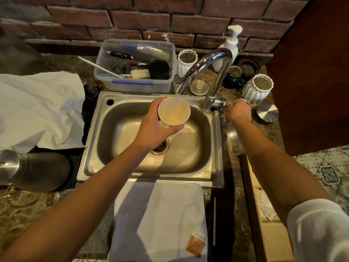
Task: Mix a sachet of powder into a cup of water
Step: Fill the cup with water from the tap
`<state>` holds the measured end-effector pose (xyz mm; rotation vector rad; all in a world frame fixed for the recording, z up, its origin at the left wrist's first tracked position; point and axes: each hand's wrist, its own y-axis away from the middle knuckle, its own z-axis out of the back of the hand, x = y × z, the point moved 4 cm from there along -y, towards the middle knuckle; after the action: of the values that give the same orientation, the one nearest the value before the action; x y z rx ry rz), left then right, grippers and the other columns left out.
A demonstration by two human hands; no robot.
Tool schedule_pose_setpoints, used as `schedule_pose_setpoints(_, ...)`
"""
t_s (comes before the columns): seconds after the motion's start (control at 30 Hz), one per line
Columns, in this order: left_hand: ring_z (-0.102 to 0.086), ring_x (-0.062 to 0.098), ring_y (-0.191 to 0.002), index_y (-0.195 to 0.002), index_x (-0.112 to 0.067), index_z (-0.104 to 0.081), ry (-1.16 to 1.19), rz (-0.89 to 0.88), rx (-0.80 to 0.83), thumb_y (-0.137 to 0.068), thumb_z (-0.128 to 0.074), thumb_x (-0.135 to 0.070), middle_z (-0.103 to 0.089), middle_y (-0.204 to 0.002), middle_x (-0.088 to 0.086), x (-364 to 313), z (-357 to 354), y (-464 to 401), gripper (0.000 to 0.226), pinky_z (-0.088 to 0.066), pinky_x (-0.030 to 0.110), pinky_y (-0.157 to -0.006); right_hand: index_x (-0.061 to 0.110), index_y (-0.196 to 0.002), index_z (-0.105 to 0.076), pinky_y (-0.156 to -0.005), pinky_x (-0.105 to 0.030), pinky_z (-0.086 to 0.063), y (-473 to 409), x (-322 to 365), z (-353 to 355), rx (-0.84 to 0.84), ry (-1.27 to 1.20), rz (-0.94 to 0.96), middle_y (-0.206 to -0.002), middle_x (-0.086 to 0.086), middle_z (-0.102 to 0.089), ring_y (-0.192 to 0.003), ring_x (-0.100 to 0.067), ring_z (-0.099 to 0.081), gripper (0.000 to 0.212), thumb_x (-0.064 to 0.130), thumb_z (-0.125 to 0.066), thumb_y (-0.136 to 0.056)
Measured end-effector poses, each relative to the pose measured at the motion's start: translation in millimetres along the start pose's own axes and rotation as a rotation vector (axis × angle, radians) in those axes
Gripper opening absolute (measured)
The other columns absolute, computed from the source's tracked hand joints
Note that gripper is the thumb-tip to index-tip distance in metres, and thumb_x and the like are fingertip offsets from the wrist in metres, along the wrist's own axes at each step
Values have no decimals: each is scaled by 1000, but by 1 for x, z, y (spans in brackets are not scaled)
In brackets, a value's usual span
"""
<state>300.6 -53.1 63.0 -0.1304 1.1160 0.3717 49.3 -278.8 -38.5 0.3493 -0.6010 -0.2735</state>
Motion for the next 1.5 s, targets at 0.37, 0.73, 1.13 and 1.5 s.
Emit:
schedule_pose_setpoints(0.37,-47,8,-123,-144,-31,-38,-3,0,-20,-69,-93,-32,-47,-135,-16,0,1,2,93,-44,11,-90,7,-98,-70,-67,-46,-66,0,2,2,29,28,-14,-67,-6,-77,-57,-22,-76,31,32,-51,-104)
schedule_pose_setpoints(0.73,-46,5,-121,-143,-33,-37,12,14,-46,-69,-93,-32,-46,-133,-18,2,5,5,92,-43,14,-92,6,-106,-74,-75,-38,-49,34,22,14,-152,283,36,-108,-16,-74,-103,-37,-70,30,28,-56,-98)
schedule_pose_setpoints(1.13,-50,6,-122,-142,-31,-41,16,2,-69,-68,-93,-32,-51,-133,-16,4,19,39,91,-51,28,-100,8,-101,-72,-85,-48,-60,67,23,1,-45,59,15,-101,-13,-77,-89,-34,-73,47,47,-48,-91)
schedule_pose_setpoints(1.5,-51,6,-124,-143,-31,-40,-6,-2,14,-67,-93,-38,-50,-138,-13,20,29,113,93,-51,35,-105,13,-150,-43,-110,-43,-44,186,5,0,-42,-114,367,-151,-12,-48,-123,-28,-59,62,29,-61,-93)
